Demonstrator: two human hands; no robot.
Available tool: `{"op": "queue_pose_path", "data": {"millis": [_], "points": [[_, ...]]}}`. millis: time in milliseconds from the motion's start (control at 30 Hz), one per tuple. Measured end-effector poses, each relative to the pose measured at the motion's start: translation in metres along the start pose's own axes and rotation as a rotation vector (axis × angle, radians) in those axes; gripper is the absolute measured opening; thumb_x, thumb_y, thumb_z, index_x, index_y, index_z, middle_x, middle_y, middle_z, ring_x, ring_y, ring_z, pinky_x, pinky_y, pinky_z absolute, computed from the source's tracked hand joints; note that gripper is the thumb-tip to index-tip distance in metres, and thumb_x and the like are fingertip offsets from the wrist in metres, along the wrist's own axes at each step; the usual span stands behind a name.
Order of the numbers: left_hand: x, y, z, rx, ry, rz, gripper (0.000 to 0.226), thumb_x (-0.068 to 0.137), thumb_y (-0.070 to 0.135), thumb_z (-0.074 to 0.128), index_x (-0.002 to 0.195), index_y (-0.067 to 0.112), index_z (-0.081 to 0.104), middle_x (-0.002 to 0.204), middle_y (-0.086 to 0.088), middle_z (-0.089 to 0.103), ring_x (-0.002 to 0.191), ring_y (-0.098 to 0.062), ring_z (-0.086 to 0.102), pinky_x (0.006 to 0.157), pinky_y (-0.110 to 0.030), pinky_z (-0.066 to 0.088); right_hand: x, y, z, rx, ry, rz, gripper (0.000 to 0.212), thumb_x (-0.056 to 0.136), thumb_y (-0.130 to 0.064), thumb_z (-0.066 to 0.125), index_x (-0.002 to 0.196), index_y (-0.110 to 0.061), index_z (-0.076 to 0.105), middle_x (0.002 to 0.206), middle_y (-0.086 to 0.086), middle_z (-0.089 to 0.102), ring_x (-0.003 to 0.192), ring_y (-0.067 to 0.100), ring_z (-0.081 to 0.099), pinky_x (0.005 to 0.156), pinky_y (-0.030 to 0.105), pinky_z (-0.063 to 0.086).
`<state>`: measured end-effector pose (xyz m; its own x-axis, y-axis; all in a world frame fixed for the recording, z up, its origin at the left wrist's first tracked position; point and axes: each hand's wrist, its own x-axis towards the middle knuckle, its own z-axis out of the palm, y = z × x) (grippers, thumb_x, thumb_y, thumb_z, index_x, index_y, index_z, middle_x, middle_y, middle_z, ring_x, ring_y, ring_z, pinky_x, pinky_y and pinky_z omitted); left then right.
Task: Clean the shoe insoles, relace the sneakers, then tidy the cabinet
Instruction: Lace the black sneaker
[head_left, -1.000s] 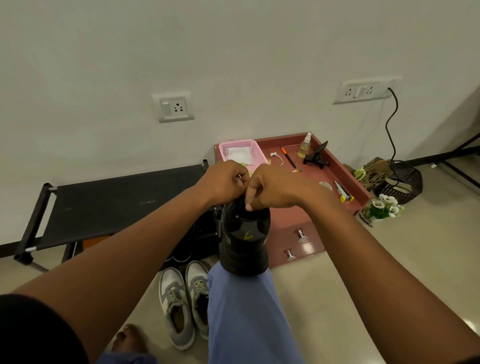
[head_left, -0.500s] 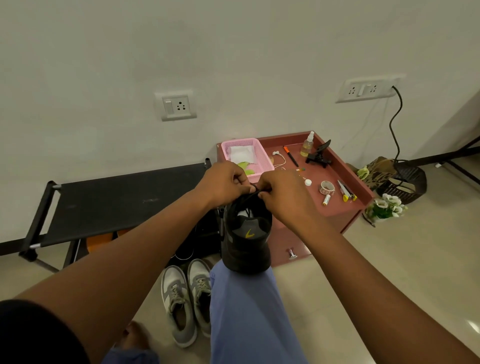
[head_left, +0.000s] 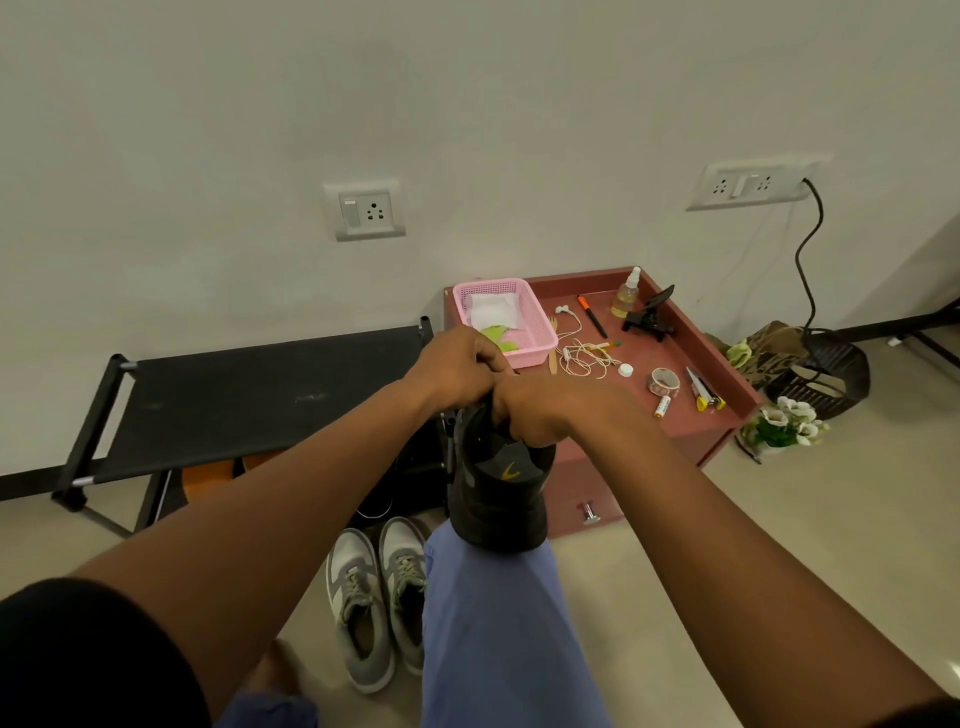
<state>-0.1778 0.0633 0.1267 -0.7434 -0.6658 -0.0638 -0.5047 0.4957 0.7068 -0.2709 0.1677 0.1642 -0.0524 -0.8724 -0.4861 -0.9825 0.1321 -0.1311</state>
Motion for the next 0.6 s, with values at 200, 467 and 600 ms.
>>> {"op": "queue_pose_path", "data": {"millis": [200, 467, 600], "points": [[-0.005, -0.004, -0.006, -0.036, 0.011, 0.001, 0.032, 0.085, -0.004, 0.063, 0.077, 0.022, 0.080, 0.068, 0.011, 0.072, 0.059, -0.010, 0.066, 0.069, -0.034, 0.062, 0.006, 0.005, 0.007, 0.155, 0.267, 0.049, 0.015, 0.090, -0.009, 0.064, 0.097, -0.008, 0.077, 0.094, 0.013, 0.071, 0.080, 0.028, 0.063, 0.069, 0.038, 0.057], [-0.013, -0.012, -0.001, -0.026, 0.015, 0.027, 0.031, 0.078, 0.049, 0.086, 0.069, 0.022, 0.072, 0.051, 0.017, 0.060, 0.050, 0.000, 0.054, 0.064, -0.028, 0.053, 0.000, 0.031, 0.023, 0.249, 0.575, 0.351, 0.028, 0.077, -0.028, 0.085, 0.099, -0.020, 0.071, 0.096, 0.005, 0.068, 0.090, 0.026, 0.066, 0.076, 0.038, 0.058], [-0.016, -0.007, -0.001, 0.022, 0.037, 0.036, 0.030, 0.078, 0.049, 0.085, 0.075, 0.021, 0.074, 0.062, 0.012, 0.066, 0.062, -0.005, 0.062, 0.074, -0.035, 0.060, 0.002, 0.029, 0.020, 0.248, 0.517, 0.388, 0.019, 0.075, -0.024, 0.085, 0.092, -0.020, 0.077, 0.088, 0.006, 0.070, 0.080, 0.027, 0.068, 0.072, 0.036, 0.060]]}}
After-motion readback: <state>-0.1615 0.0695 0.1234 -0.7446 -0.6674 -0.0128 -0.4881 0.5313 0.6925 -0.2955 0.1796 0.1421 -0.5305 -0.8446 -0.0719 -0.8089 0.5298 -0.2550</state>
